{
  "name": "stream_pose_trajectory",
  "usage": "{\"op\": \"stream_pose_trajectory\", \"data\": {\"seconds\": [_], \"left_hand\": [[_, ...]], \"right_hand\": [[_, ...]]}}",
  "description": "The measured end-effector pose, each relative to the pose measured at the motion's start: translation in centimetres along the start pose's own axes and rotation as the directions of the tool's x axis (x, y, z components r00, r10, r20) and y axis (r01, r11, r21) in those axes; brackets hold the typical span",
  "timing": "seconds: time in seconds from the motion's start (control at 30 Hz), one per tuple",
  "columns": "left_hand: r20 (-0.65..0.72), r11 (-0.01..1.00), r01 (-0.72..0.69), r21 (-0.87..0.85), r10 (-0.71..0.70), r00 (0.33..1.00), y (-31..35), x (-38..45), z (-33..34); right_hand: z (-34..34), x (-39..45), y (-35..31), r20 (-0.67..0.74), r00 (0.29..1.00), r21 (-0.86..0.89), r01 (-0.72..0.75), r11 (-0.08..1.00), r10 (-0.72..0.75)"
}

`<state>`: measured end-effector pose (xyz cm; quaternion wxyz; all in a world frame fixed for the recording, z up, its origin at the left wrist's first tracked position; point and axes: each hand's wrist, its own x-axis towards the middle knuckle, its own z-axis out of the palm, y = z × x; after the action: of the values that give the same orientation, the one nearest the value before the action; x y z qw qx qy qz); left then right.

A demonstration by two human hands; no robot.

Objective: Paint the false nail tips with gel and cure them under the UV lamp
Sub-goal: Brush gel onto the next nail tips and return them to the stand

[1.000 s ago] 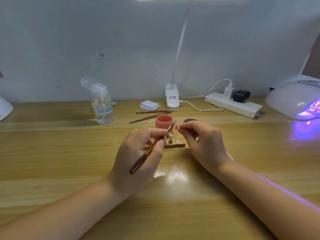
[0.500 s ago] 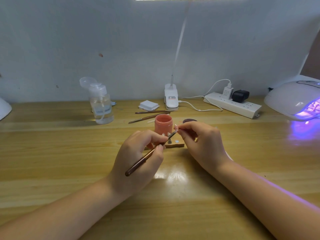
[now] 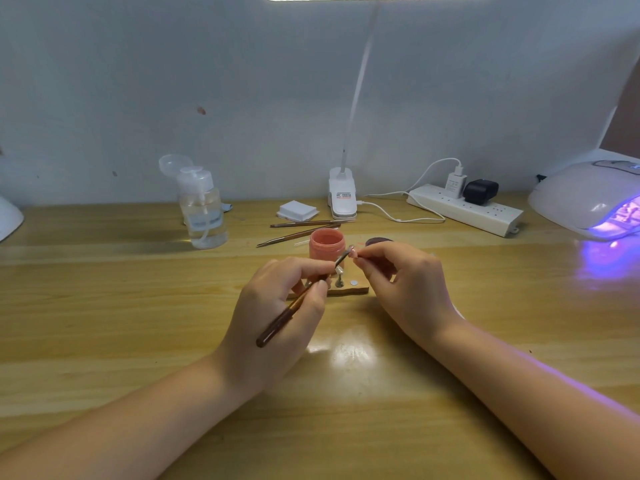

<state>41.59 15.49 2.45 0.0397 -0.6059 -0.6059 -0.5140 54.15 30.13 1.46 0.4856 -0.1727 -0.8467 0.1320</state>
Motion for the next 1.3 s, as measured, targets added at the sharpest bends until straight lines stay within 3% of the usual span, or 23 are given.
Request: {"op": "stream_pose_trajectory", "data": {"seconds": [0.57,1.3], "left_hand": [[-0.018,0.999,0.017,-0.041,-0.018,1.0,-0.3,-0.09,-0.2],[0.003,0.998,-0.045,0.051,0.045,0.999,0.0,0.12,-0.12]], "right_hand": [[0.05,0.03,0.08,-0.007,1.0,0.012,-0.011,1.0,0.011],[-0.01,-0.01,0.04,0.0,1.0,0.003,0.003,1.0,-0.003]]}}
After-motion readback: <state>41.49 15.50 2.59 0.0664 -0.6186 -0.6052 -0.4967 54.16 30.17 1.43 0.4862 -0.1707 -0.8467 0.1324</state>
